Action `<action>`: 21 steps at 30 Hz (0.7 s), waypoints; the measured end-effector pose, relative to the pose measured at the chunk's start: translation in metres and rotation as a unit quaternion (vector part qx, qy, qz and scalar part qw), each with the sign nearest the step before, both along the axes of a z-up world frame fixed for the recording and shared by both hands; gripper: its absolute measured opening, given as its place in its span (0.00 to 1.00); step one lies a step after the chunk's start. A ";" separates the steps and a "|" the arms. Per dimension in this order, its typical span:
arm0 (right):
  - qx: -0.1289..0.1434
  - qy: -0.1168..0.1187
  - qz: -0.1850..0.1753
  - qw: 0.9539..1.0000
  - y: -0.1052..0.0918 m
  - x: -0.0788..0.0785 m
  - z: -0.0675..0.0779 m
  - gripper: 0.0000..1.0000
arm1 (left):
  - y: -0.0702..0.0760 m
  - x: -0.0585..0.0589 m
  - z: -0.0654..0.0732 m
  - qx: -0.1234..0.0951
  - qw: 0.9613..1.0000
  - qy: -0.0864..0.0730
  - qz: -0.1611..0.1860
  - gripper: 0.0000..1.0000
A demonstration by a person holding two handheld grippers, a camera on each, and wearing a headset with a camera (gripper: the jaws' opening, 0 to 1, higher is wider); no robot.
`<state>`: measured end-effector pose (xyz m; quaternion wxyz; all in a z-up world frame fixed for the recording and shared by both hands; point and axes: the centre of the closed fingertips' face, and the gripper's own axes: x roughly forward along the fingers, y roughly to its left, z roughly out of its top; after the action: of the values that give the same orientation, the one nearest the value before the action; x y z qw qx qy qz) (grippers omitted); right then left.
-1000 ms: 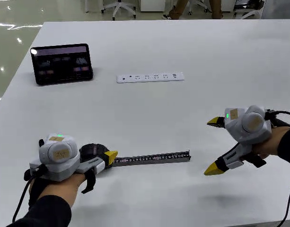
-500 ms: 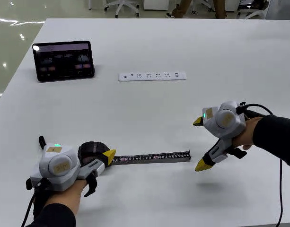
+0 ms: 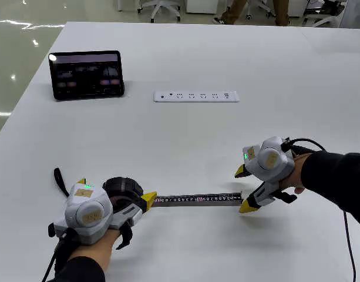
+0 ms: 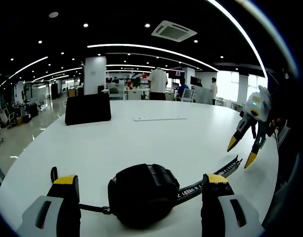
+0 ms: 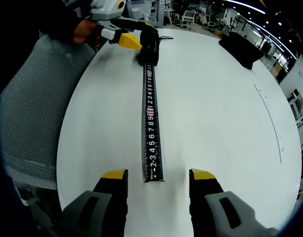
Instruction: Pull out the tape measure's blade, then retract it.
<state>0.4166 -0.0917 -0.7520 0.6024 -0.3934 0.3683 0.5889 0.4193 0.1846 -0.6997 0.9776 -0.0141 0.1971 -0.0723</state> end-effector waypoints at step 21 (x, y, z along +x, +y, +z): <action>-0.001 0.013 0.008 1.000 -0.007 -0.007 -0.009 0.16 | -0.007 -0.004 -0.009 0.003 1.000 0.015 -0.009 0.93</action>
<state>0.4095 -0.0985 -0.7606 0.5924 -0.3890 0.3740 0.5982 0.4151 0.1780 -0.7085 0.9738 -0.0108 0.2123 -0.0808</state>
